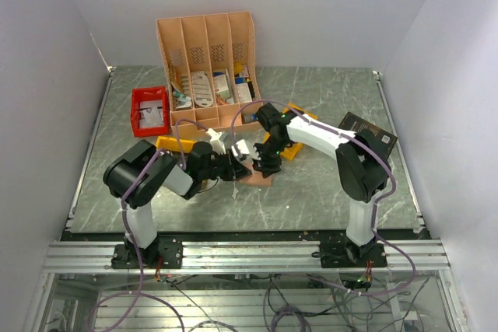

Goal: Put the credit cards into the card holder
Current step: Close the card holder at the center of the board, then reset both arms

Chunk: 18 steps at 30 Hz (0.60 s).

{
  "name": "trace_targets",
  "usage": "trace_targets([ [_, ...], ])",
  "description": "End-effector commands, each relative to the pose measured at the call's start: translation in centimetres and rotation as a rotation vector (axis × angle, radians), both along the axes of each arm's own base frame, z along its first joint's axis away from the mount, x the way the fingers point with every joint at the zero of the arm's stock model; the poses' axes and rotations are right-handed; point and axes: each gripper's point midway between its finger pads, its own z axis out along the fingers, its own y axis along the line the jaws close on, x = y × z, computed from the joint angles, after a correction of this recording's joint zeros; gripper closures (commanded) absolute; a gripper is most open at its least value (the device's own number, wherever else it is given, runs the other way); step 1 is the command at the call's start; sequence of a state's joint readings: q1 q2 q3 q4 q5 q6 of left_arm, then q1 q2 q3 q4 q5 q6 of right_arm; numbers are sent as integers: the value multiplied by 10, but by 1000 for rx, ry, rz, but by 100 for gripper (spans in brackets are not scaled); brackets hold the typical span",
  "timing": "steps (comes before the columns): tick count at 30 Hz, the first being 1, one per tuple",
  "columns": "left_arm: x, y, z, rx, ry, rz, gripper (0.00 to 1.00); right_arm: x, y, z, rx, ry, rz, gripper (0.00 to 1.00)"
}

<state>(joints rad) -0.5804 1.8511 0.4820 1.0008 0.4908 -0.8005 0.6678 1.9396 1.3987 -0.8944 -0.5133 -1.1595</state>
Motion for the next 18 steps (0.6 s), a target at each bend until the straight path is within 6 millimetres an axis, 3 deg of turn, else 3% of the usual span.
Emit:
trace_targets([
  [1,2,19,-5,99,-5,38,91,7,7,44,144,44,-52,55],
  [7,21,31,74,134,-211,106,83,34,-7,82,202,-17,-284,51],
  [10,24,48,113,188,-310,159,74,53,-21,116,283,-70,-419,46],
  [14,27,78,180,238,-458,279,45,90,-59,177,425,-226,-618,35],
  [16,29,95,213,259,-508,347,26,109,-84,214,506,-280,-738,15],
  [18,32,104,247,276,-543,369,16,117,-106,245,570,-266,-817,1],
])
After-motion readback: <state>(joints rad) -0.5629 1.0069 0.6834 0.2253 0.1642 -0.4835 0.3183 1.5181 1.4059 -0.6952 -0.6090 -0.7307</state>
